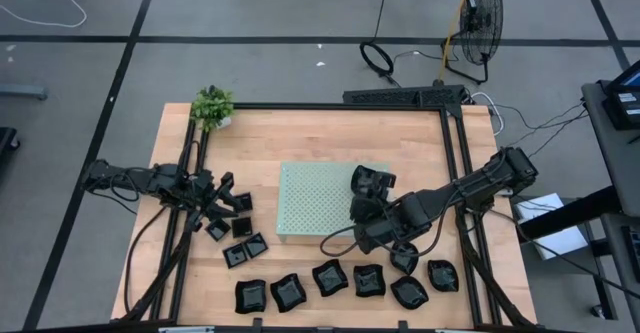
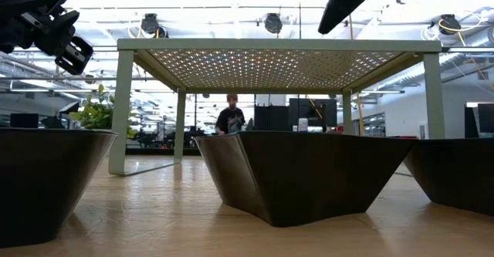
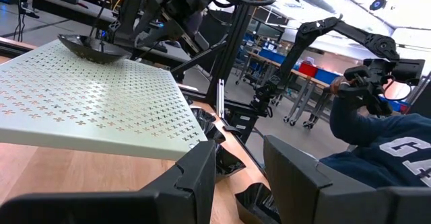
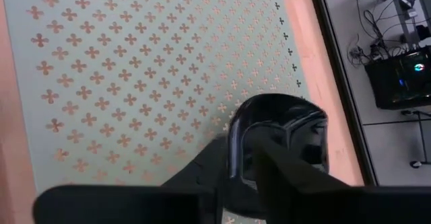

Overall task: Pick & Place Mini shaped plates
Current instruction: Stack the leaf-shaped plate on top of the leaf-shaped plate on the shelf

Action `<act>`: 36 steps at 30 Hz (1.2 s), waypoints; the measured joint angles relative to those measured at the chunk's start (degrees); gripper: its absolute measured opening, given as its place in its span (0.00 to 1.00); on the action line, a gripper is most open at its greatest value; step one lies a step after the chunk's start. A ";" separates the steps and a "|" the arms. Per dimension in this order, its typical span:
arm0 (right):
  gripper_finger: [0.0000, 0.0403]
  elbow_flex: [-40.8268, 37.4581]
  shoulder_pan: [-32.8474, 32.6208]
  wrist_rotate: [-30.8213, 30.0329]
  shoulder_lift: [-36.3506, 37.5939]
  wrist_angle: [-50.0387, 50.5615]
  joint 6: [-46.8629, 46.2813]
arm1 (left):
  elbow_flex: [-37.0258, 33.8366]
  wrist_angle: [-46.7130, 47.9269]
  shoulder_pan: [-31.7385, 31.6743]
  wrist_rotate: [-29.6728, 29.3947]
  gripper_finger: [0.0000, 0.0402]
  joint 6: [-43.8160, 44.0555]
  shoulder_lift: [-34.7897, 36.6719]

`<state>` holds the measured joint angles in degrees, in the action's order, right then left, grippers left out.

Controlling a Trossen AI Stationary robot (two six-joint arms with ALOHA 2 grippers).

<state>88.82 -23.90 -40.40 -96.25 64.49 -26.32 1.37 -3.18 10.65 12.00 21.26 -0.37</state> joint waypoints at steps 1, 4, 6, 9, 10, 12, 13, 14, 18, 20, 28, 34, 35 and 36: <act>0.18 0.00 0.00 0.00 0.00 0.00 -0.01 | 0.00 0.00 0.00 0.00 0.32 0.00 0.00; 0.20 0.00 0.00 0.00 0.00 0.00 -0.01 | 0.00 0.00 -0.01 0.01 0.32 0.00 -0.01; 0.21 0.00 -0.05 0.07 0.00 0.00 -0.03 | 0.00 0.00 -0.01 0.01 0.32 0.00 0.01; 0.21 0.00 -0.55 2.12 0.07 0.04 -0.04 | 0.00 0.00 -0.01 0.01 0.32 0.02 0.01; 0.21 0.00 -0.85 3.84 0.24 0.15 -0.22 | 0.00 -0.01 -0.01 0.01 0.32 0.00 0.00; 0.20 0.00 -1.57 8.58 0.78 0.73 -2.26 | 0.00 0.00 0.00 0.01 0.32 0.00 0.00; 0.20 -0.02 -1.85 11.18 1.11 1.12 -4.16 | 0.00 -0.02 0.01 0.00 0.32 0.00 0.01; 0.20 0.00 -2.22 13.91 1.47 1.67 -6.52 | 0.00 0.00 -0.01 0.01 0.32 0.00 0.01; 0.20 0.00 -4.36 22.28 2.77 5.37 -17.61 | 0.00 0.00 0.00 0.01 0.32 0.00 0.00; 0.20 0.00 -5.86 25.56 3.06 9.02 -23.50 | 0.00 0.00 0.00 0.00 0.32 0.02 0.00; 0.22 -0.36 -13.73 33.65 3.24 25.95 -47.19 | 0.00 -0.02 0.01 0.01 0.32 0.00 0.01; 0.27 -6.39 -19.59 35.57 7.02 23.52 -54.94 | 0.00 -0.01 0.01 0.01 0.32 0.01 0.00; 0.28 -8.00 -20.24 36.46 7.88 23.17 -56.30 | 0.00 0.02 0.00 0.01 0.32 0.02 -0.01; 0.28 -9.74 -20.78 37.72 8.90 22.42 -57.61 | 0.00 -0.02 -0.01 -0.01 0.32 0.00 0.00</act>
<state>79.08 -44.68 -2.69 -87.35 86.91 -83.93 1.37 -3.20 10.63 11.99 21.26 -0.37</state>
